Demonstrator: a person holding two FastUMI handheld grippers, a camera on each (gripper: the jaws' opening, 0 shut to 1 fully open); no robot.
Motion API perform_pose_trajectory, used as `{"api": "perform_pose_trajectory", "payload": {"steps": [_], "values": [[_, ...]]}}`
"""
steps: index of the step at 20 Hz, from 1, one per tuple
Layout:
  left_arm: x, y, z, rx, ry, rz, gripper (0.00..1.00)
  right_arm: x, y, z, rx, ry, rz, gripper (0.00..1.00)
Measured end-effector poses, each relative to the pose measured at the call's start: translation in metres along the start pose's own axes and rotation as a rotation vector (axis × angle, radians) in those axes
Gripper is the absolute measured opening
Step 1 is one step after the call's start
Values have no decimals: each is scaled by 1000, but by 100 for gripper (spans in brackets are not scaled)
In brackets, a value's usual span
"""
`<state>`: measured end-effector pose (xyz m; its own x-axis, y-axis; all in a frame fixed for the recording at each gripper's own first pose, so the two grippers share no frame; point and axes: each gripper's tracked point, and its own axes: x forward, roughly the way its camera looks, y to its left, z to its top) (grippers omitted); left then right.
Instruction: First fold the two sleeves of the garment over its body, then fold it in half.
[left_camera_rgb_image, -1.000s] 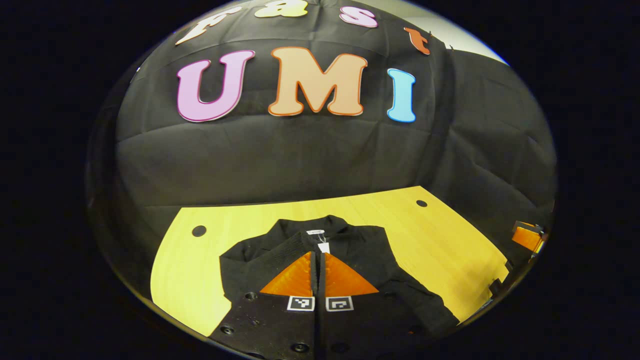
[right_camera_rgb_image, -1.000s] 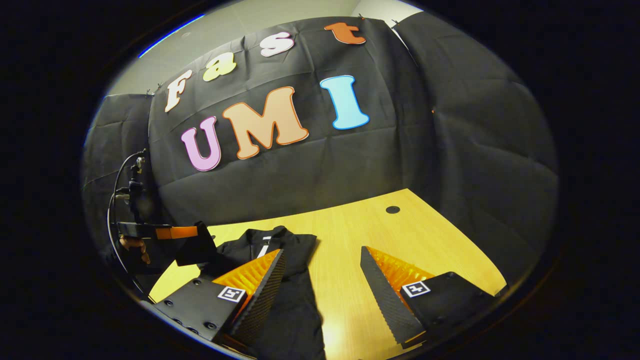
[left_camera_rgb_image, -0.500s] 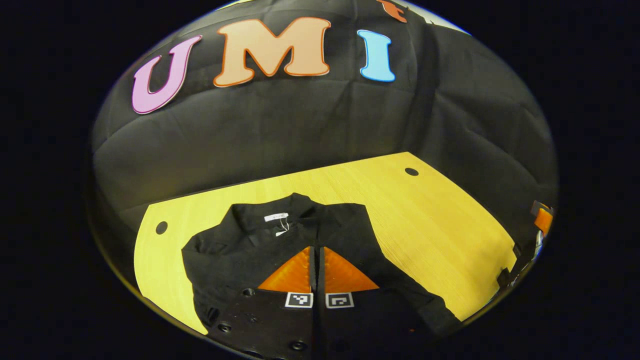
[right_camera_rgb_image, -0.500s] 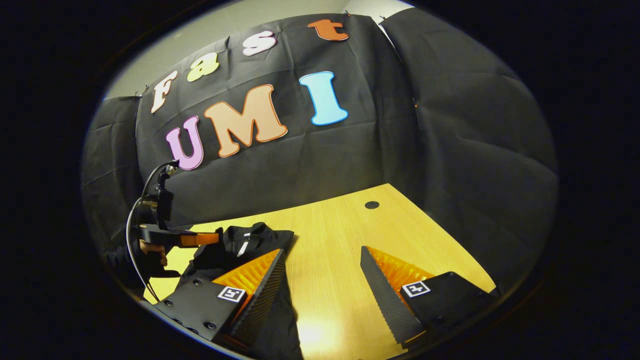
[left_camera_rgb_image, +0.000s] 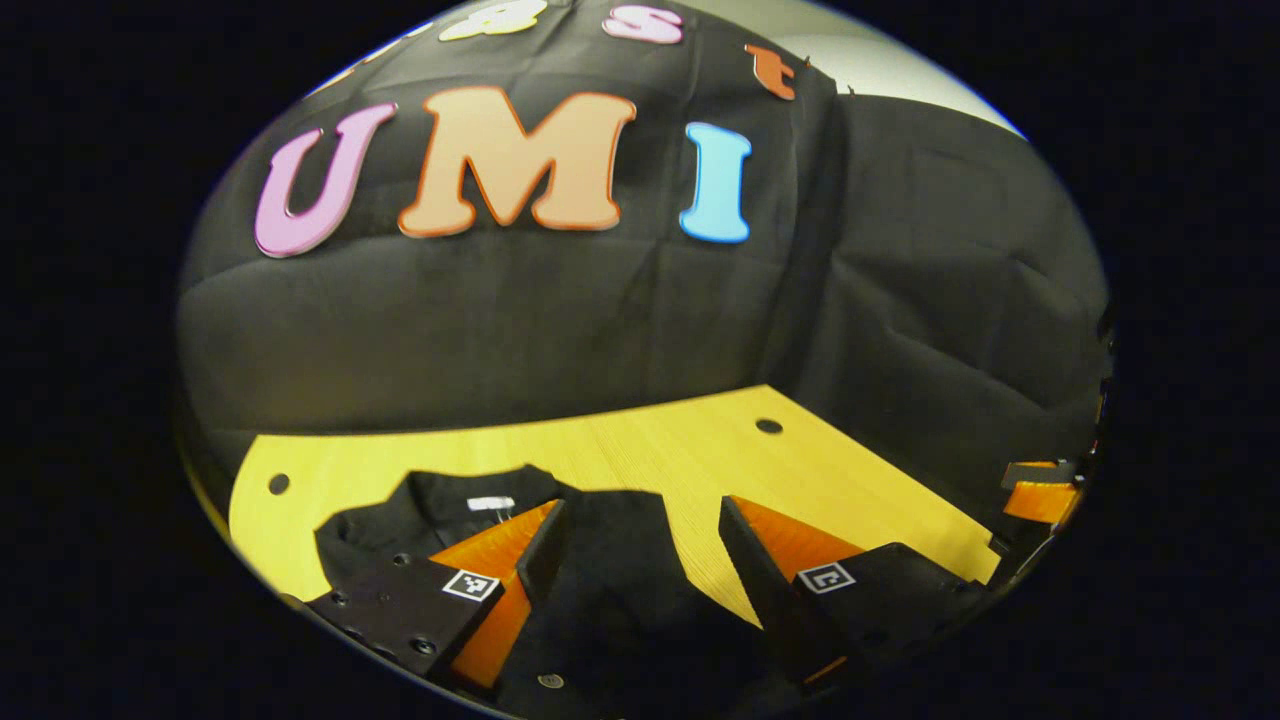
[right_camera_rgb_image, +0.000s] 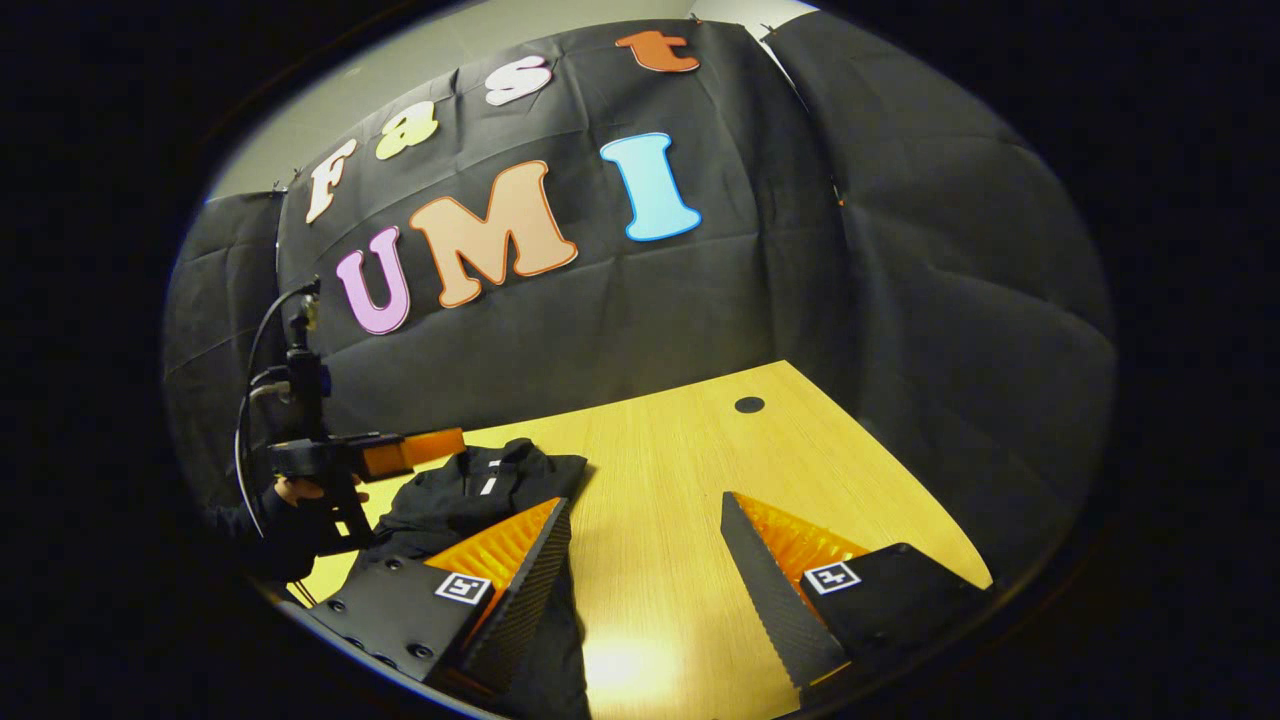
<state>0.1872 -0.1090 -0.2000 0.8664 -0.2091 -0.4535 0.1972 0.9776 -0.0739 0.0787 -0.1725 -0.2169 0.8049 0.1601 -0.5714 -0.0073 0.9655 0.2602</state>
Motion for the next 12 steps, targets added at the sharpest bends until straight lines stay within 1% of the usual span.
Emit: {"api": "perform_pose_trajectory", "payload": {"steps": [2,5,7,10,11,12], "values": [[-20,17,8,2,-23,62,93,4,4,2,-8,1,35,98],[-56,49,14,-40,-57,156,94,10,11,1,-36,3,78,98],[-86,69,12,-62,-72,209,94,7,24,0,-40,1,103,97],[-133,97,2,-54,-80,264,94,0,47,-5,-58,-15,117,97],[-148,103,-5,-49,-74,274,98,-5,56,-10,-67,-13,117,97],[-164,108,-13,-47,-66,282,98,-10,64,-14,-73,-14,116,97]]}}
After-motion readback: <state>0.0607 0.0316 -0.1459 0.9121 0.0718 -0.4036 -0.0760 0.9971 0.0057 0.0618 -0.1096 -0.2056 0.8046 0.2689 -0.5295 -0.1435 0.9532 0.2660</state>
